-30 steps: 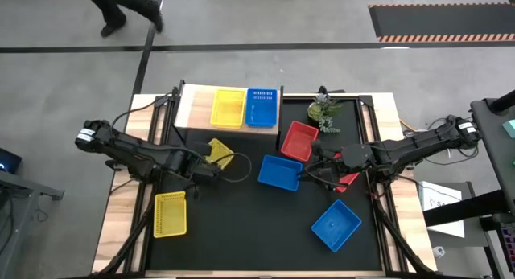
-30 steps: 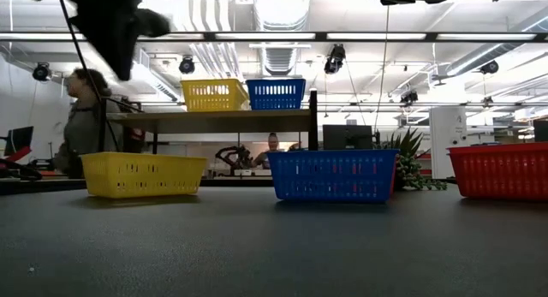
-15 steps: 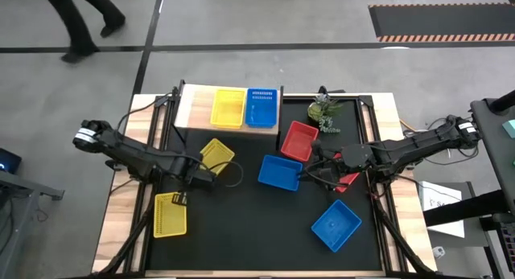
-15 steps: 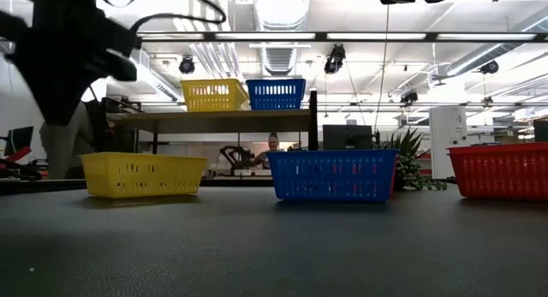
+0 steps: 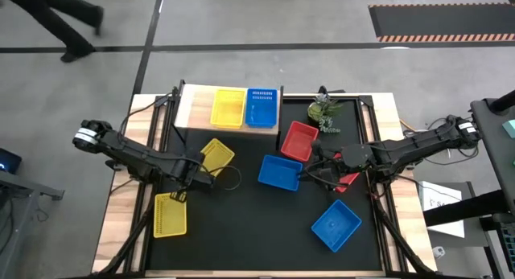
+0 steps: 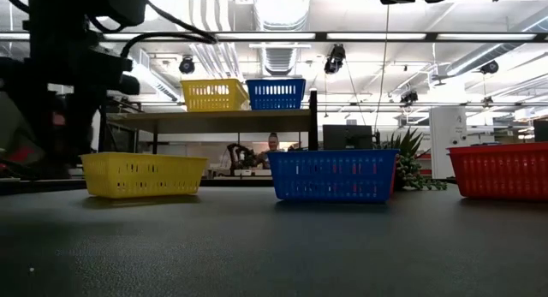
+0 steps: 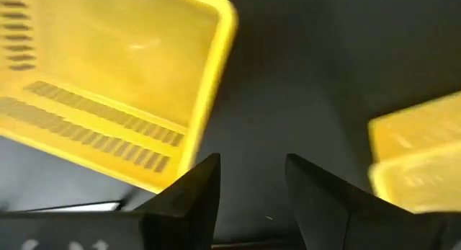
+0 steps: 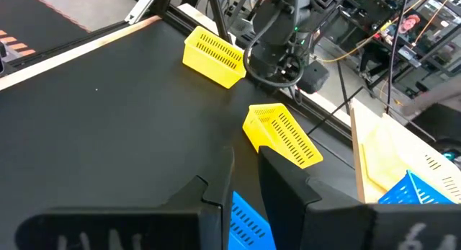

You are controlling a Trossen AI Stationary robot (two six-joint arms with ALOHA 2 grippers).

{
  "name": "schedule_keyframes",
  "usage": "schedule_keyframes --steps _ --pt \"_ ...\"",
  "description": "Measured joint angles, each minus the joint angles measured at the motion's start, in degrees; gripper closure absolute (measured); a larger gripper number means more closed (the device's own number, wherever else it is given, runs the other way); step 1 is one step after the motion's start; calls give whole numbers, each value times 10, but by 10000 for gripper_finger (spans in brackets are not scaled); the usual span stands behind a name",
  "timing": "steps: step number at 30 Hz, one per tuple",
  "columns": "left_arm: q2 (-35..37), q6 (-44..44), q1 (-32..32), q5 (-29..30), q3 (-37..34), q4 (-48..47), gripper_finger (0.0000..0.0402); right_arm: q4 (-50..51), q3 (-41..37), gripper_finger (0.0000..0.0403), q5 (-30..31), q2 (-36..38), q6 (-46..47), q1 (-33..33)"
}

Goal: Stack baskets on shelf by color
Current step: Stack the top yellow bin on top of the yellow bin on the shelf

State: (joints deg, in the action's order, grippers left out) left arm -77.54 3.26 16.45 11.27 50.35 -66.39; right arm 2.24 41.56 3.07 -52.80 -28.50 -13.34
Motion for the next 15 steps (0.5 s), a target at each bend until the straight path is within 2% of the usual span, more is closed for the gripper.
schedule_keyframes --steps 6,15 --pt "0 21 0 33 6 42 261 0 0 345 0 0 0 0" --pt "-7 37 -3 68 -28 101 261 0 0 345 0 0 2 0"
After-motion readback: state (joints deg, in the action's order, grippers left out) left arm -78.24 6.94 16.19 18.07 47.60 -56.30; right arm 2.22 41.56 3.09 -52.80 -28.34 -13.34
